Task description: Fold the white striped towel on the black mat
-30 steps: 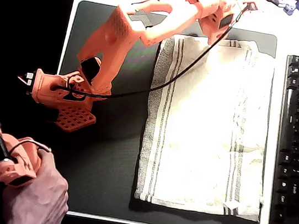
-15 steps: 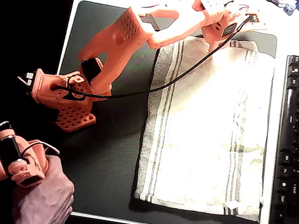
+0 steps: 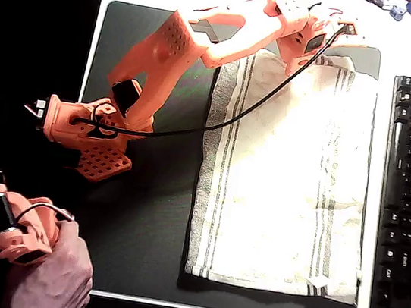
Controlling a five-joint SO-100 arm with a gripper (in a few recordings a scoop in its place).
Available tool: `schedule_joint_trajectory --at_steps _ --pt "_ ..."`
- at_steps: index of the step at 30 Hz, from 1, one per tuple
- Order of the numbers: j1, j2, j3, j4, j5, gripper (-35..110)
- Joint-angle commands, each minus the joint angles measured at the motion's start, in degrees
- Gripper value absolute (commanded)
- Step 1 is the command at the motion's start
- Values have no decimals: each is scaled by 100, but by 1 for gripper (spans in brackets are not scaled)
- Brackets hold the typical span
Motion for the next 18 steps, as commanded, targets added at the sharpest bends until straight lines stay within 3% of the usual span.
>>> schedule_joint_trajectory --at_steps 1,18 --pt "44 694 255 -9 0 0" --pt "598 3015 1503 -26 281 0"
